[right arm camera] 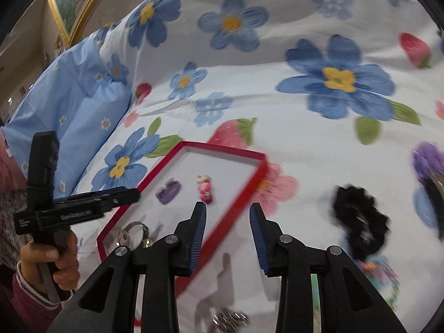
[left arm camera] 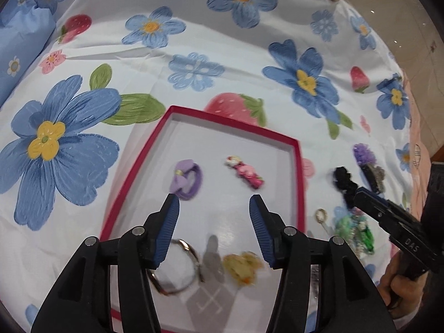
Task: Organize jewelry
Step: 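Grasp the gold ring with the left tool while the right tool grasps the green braided keychain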
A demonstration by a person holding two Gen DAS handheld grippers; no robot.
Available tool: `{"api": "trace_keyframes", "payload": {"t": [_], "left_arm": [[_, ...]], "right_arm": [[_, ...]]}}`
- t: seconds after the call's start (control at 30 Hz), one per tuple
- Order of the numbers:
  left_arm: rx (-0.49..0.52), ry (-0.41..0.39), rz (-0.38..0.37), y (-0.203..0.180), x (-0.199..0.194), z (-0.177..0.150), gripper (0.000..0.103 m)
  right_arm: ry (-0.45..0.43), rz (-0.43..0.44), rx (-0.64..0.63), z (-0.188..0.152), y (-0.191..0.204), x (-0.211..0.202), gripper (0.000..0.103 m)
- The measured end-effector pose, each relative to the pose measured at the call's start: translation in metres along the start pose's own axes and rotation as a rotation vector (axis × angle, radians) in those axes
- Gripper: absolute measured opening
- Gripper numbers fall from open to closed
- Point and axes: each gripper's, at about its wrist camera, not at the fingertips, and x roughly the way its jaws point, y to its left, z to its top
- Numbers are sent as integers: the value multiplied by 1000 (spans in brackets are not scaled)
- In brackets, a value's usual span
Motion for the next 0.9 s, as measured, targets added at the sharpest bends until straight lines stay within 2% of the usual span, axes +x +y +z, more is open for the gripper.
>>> {"api": "trace_keyframes", "payload": {"t": [0.07,0.13,0.17,0.5,0.77,0.9], "left_arm": [[9,-9,-19,-8,-7,-4,54],[18,-12,-33,-16,-12,-8,56],[23,-12,-39,-21,-13,-9,56],[122,17,-92,-74,-10,-27,56],[232,42,-120,-116,0,-36,56],[307,55,-102,-131,9,-38,56]], "right_arm": [[-13,-18,24,-6,-11,-12,35],[-38,-44,53,-14,-24,-27,44],[-46,-63,69,-19,-33,-36,45],[-77,-149,219,-58,-92,-84,45],[-72,-161,231,-69,-107,-94,45],[-60,-170,210,-70,-107,-93,45]]}}
